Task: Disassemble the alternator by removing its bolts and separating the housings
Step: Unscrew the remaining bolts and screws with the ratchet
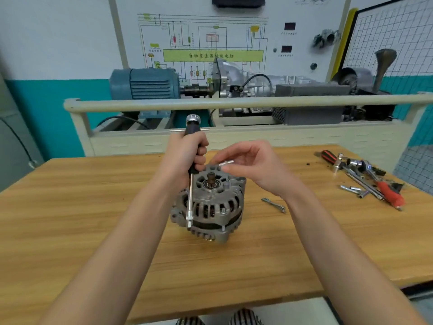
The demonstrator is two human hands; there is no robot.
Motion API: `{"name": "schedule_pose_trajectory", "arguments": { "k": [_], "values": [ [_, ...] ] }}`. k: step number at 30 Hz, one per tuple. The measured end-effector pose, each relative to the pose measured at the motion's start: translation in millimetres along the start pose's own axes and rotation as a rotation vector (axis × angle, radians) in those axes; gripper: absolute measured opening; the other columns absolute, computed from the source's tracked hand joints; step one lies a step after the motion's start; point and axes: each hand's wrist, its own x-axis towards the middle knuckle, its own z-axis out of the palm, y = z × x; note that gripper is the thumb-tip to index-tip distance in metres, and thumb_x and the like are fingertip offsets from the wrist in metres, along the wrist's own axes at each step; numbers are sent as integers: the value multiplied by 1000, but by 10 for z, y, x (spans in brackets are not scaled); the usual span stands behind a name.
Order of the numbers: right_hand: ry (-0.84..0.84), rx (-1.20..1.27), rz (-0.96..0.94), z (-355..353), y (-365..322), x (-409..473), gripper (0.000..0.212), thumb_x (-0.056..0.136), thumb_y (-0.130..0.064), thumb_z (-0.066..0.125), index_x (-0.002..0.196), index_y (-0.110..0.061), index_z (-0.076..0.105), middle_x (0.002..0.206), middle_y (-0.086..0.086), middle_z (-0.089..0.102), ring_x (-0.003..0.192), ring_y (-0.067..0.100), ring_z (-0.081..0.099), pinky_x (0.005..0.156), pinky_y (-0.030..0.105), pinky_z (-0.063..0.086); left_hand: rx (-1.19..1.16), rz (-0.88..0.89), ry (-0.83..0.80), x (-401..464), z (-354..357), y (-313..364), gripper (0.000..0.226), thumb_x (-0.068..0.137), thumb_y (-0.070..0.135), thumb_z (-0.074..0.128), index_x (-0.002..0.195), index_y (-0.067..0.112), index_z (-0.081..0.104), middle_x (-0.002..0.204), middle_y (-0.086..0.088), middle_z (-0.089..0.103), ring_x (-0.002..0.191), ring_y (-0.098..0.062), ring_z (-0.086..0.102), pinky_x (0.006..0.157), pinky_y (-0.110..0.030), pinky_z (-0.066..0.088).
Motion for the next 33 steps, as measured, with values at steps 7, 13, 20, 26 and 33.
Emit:
{"name": "schedule_pose_trajectory", "arguments": {
  "k": [7, 13, 20, 26, 33],
  "values": [
    [125, -265, 6, 182, 49, 47, 21, 75, 7, 74, 85, -11, 74, 87, 2, 72, 86, 15, 68, 83, 27, 56, 36, -31, -35, 10, -107, -173, 23, 84, -2, 48, 68, 13, 40, 45, 6, 37, 36, -7, 28, 35, -18, 24],
    [136, -483, -30, 226, 37, 29, 19, 75, 6, 73, 87, -9, 76, 89, 1, 71, 85, 15, 66, 80, 26, 54, 49, -62, -41, 43, -100, -298, 21, 83, -1, 48, 68, 12, 43, 44, 6, 39, 36, -7, 30, 35, -18, 25],
    [166, -638, -55, 256, 11, 35, 22, 71, 7, 73, 86, -9, 76, 89, 2, 68, 79, 12, 60, 79, 27, 52, 77, -71, -148, 48, -109, -360, 8, 85, 14, 57, 79, 9, 54, 54, 0, 47, 41, -10, 35, 37, -21, 28],
    [252, -722, -45, 267, -23, 49, 35, 68, 0, 77, 86, -22, 57, 79, -15, 57, 76, 3, 59, 71, 19, 52, 66, -101, -258, 2, -180, -314, 53, 65, 47, 79, 94, 8, 59, 68, -2, 63, 42, -6, 34, 37, -18, 29],
    [235, -733, -54, 269, -67, 43, 47, 70, 2, 71, 100, -24, 46, 81, -6, 64, 77, 4, 60, 71, 21, 53, 101, -49, -232, -40, -197, -323, 64, 47, 30, 86, 95, 7, 51, 55, 3, 39, 42, -7, 35, 39, -19, 30]
  ]
}}
